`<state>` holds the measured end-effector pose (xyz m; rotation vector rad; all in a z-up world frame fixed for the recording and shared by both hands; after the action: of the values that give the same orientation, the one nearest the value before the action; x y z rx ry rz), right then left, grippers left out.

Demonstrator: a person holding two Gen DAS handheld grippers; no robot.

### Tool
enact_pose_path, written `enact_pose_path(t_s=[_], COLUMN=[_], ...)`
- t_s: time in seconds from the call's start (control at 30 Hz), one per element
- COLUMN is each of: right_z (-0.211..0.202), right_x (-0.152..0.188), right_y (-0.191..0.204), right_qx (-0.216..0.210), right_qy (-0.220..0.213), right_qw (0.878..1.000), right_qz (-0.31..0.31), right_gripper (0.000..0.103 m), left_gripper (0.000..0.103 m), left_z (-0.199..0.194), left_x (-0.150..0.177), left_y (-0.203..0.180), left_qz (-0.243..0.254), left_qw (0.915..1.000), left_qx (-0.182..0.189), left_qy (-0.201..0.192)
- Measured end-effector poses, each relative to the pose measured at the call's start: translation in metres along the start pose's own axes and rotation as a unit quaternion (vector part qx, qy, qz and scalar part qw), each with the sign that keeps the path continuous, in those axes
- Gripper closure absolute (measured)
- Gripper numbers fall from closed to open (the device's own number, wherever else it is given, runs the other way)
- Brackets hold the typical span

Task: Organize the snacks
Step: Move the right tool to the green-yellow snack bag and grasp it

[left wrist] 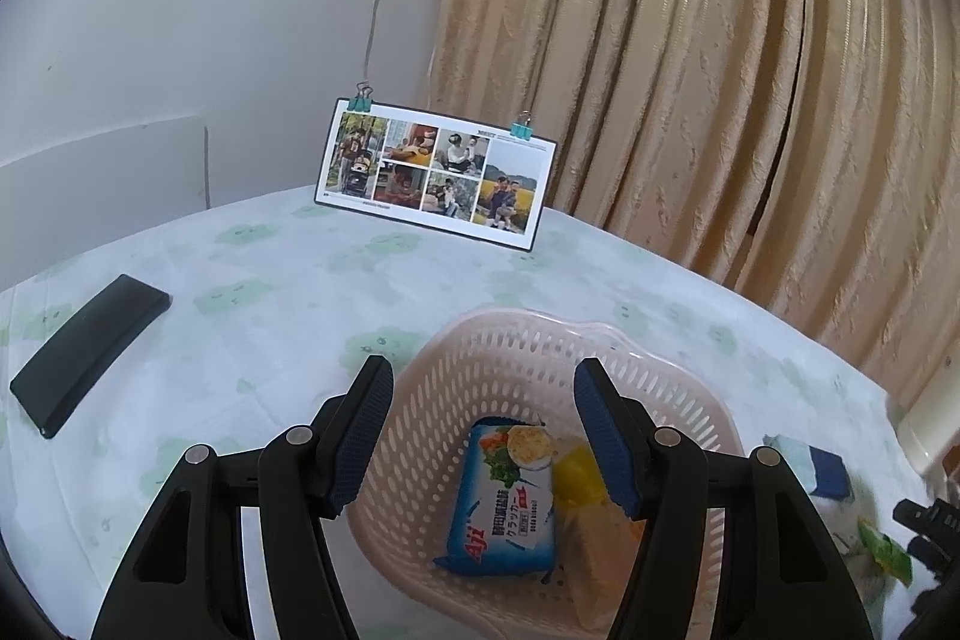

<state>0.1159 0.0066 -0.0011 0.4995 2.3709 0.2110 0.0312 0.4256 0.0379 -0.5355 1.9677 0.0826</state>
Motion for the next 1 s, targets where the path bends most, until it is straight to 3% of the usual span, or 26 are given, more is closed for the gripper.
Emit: enact_pose_path(t_s=[0.33,0.7,0.9,1.0], right_z=[0.024,0.037,0.04,0.036], right_x=[0.007,0.008,0.011,0.011], right_y=[-0.017,-0.007,-0.003,-0.005], right_qx=[0.03,0.054,0.069,0.075], right_qy=[0.047,0.051,0.052,0.047], right_qw=[0.998,0.996,0.993,0.992], right_qz=[0.004,-0.039,-0.077,-0.092], right_gripper=[0.016,0.003,0.004,0.019], left_gripper=[0.039,0.039,0.039,0.039], left_z=[0.0,-0.001,-0.002,-0.003], left_x=[0.0,0.001,0.003,0.004], left_y=[-0.002,-0.004,-0.014,-0.024], left_qz=[0.0,0.003,0.016,0.028], left_qw=[1.0,1.0,0.9998,0.9994], left_qx=[0.005,0.009,0.013,0.021], left_qy=[0.003,0.004,0.005,0.004])
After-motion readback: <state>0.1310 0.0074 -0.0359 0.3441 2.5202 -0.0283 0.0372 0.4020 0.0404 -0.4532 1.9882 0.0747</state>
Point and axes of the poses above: each gripper's, at about its wrist camera, not at the fingertips, and z roughly the way its jaws point, y to its left, x to its underside, the point moved 6 cm from there along z, roughly the way its jaws point, and after that the axes turned 3 degrees about z, right-handed, at the moved point
